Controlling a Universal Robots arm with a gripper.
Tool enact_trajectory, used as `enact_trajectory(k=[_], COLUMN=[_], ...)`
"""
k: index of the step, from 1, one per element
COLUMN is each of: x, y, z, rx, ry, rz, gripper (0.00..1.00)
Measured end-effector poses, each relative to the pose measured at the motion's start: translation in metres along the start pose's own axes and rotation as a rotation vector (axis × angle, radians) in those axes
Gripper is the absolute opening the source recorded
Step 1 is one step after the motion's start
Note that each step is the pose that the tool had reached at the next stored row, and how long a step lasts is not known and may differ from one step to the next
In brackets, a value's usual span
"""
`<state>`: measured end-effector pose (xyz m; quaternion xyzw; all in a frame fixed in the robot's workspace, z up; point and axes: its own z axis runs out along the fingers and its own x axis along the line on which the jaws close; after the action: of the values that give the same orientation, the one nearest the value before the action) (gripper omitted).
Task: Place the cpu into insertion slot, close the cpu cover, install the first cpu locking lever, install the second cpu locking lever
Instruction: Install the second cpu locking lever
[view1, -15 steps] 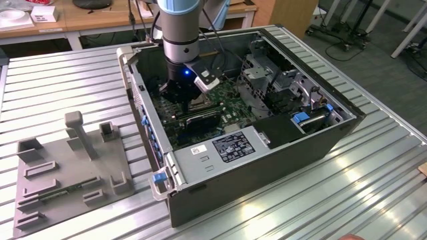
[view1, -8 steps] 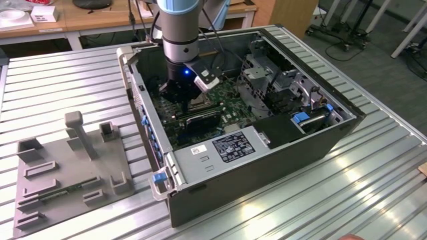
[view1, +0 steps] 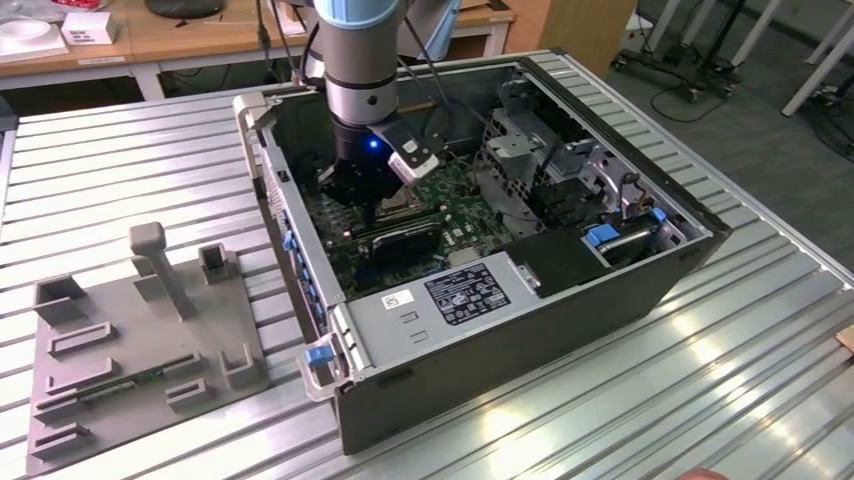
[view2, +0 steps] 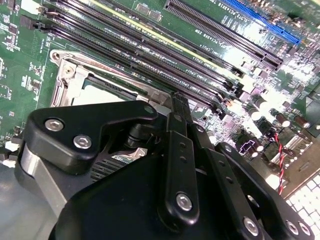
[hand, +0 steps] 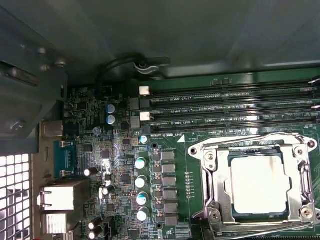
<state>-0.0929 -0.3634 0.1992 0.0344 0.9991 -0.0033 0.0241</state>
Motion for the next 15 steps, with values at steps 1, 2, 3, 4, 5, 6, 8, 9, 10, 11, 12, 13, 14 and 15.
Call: enact_trajectory(k=[1, 2, 3, 4, 5, 6, 8, 9, 10, 11, 12, 13, 14, 15], x=[0.0000, 0.0000, 0.0000, 0.0000, -0.0001, -0.0001, -0.0002, -0.0003, -0.0003, -0.0004, -0.0004, -0.0005, -0.0006, -0.0007], y=[0.0000, 0.0000, 0.0000, -0.0002, -0.0004, -0.0006, -0.0009, -0.0010, -0.0011, -0.0012, -0.0013, -0.0014, -0.0015, -0.0017], z=[0.0000, 0.0000, 0.0000, -0.0001, -0.0001, -0.0001, -0.0003, -0.0004, -0.0006, -0.0009, -0.0012, -0.0014, -0.0016, -0.0020], rx=[0.0000, -0.0004, -0.0011, -0.0016, -0.0020, -0.0024, -0.0028, -0.0030, -0.0033, -0.0034, -0.0033, -0.0034, -0.0035, -0.0033], ry=[0.0000, 0.0000, 0.0001, 0.0002, 0.0002, 0.0002, 0.0002, 0.0002, 0.0001, 0.0001, 0.0002, 0.0002, 0.0002, 0.0003], rz=[0.000, 0.000, 0.000, 0.000, 0.000, 0.000, 0.000, 0.000, 0.000, 0.000, 0.000, 0.000, 0.000, 0.000], gripper=[0.10, 0.10, 0.10, 0.10, 0.10, 0.10, 0.10, 0.10, 0.10, 0.10, 0.10, 0.10, 0.10, 0.10])
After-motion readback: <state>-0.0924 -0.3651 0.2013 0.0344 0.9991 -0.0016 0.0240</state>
